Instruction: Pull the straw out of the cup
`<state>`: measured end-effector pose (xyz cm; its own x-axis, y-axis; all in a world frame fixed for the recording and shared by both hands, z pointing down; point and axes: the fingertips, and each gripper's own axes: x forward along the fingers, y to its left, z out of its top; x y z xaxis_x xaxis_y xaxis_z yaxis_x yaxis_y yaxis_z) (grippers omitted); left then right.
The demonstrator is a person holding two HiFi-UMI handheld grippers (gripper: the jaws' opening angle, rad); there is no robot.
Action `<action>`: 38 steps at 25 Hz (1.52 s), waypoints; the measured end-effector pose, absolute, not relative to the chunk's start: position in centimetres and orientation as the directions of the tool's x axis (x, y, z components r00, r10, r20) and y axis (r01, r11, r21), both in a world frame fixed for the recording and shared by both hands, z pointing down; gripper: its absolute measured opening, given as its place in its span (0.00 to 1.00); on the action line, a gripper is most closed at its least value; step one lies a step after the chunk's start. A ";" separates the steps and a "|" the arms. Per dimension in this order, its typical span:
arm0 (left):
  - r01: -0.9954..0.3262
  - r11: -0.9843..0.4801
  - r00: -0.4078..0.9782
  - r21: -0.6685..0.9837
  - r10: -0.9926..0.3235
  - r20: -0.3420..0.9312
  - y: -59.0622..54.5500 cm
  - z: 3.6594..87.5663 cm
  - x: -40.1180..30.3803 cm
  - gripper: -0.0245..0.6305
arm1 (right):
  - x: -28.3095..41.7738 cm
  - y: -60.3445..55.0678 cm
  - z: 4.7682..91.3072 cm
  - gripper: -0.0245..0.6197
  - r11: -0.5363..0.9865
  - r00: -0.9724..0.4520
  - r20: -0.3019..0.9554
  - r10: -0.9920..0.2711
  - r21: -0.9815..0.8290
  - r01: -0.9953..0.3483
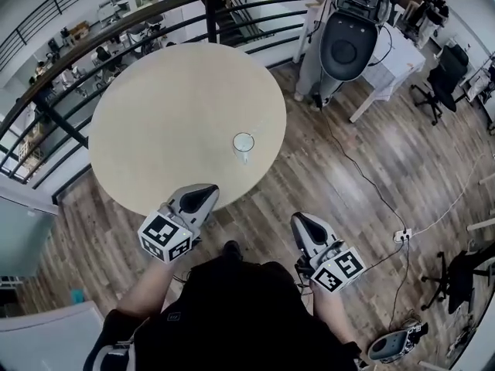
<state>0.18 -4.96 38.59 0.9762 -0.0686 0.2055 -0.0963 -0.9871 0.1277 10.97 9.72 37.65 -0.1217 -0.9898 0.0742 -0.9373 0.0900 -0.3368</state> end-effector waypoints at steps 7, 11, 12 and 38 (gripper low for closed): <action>-0.139 -0.976 0.967 0.168 -0.097 0.235 -7.6 39.2 4.6 0.05 | 14.1 4.9 39.7 0.07 0.173 -0.231 0.106 -0.967 -0.386 -0.906; -0.191 -0.970 0.956 0.150 -0.149 0.254 -8.8 40.1 8.0 0.05 | 17.7 2.8 40.5 0.07 0.245 -0.306 0.094 -0.947 -0.403 -0.882; -0.215 -0.966 0.951 0.145 -0.174 0.256 -9.3 40.2 8.9 0.05 | 18.8 2.2 40.6 0.07 0.268 -0.328 0.085 -0.941 -0.407 -0.873; -0.547 -0.815 0.823 0.191 -0.482 0.302 -15.8 44.9 16.5 0.05 | 25.8 -12.3 44.8 0.08 0.584 -0.704 0.109 -0.702 -0.477 -0.657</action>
